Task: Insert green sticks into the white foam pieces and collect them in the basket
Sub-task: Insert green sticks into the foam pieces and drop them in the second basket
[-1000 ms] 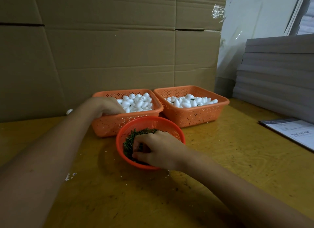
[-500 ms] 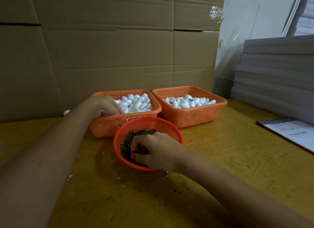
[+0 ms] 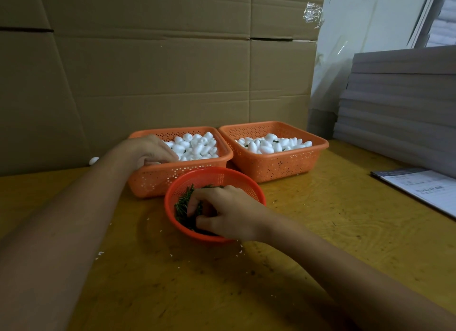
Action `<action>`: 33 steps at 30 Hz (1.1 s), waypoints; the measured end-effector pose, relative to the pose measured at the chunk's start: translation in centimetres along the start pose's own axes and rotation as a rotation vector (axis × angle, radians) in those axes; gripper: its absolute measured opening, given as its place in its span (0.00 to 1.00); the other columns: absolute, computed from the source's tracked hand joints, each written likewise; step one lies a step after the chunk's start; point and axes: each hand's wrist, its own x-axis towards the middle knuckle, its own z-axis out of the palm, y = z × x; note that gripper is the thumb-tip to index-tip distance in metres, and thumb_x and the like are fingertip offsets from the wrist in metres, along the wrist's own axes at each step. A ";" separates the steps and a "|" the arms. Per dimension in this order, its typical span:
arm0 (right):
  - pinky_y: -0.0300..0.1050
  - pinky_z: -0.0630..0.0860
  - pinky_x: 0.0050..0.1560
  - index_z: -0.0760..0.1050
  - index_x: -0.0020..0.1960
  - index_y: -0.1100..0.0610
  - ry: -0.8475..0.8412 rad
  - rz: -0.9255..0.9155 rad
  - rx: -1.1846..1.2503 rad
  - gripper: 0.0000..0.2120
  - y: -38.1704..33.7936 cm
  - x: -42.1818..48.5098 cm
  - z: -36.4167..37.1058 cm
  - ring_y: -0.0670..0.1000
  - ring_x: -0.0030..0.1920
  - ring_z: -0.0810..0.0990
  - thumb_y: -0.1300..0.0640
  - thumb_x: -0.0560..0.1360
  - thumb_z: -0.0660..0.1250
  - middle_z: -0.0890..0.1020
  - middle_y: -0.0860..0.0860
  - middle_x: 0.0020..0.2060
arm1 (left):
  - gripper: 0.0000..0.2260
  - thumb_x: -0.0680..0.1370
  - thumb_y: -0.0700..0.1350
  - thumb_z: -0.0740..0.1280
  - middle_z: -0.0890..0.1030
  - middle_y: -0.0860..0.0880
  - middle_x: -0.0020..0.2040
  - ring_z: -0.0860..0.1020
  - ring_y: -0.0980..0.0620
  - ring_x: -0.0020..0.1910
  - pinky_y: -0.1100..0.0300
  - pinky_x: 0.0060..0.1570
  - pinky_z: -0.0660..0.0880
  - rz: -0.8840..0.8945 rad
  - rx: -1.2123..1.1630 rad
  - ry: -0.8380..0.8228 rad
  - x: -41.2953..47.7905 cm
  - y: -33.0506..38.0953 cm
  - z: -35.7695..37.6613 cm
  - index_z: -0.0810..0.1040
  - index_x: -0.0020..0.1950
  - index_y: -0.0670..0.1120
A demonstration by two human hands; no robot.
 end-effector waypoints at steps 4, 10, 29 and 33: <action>0.44 0.69 0.47 0.78 0.63 0.50 0.024 -0.006 0.023 0.13 -0.1 -0.1 -0.8 0.44 0.50 0.75 0.55 0.78 0.72 0.76 0.41 0.52 | 0.13 0.73 0.30 0.77 0.86 0.38 0.48 0.86 0.51 0.33 0.62 0.31 0.82 0.126 -0.407 0.074 -1.6 0.2 -0.2 0.85 0.53 0.44; 0.39 0.77 0.53 0.79 0.59 0.52 0.051 0.035 -0.008 0.09 -0.1 0.4 -2.6 0.38 0.46 0.81 0.59 0.79 0.71 0.87 0.45 0.41 | 0.07 0.79 0.34 0.71 0.86 0.45 0.43 0.85 0.54 0.36 0.63 0.37 0.81 0.392 -0.827 0.131 -5.8 0.0 0.2 0.83 0.55 0.43; 0.40 0.80 0.50 0.83 0.55 0.50 0.403 0.030 0.064 0.06 2.6 -2.5 -1.0 0.37 0.50 0.84 0.56 0.78 0.74 0.87 0.41 0.47 | 0.13 0.72 0.37 0.81 0.87 0.55 0.49 0.85 0.52 0.51 0.57 0.51 0.82 0.679 -0.440 0.313 -15.2 -3.9 9.4 0.85 0.50 0.52; 0.36 0.81 0.49 0.83 0.54 0.51 0.428 0.006 0.078 0.06 2.5 -2.6 -0.7 0.37 0.49 0.84 0.57 0.78 0.75 0.87 0.41 0.46 | 0.08 0.75 0.46 0.77 0.87 0.56 0.50 0.85 0.54 0.52 0.59 0.53 0.82 0.714 -0.449 0.343 -15.6 -4.9 9.5 0.86 0.53 0.51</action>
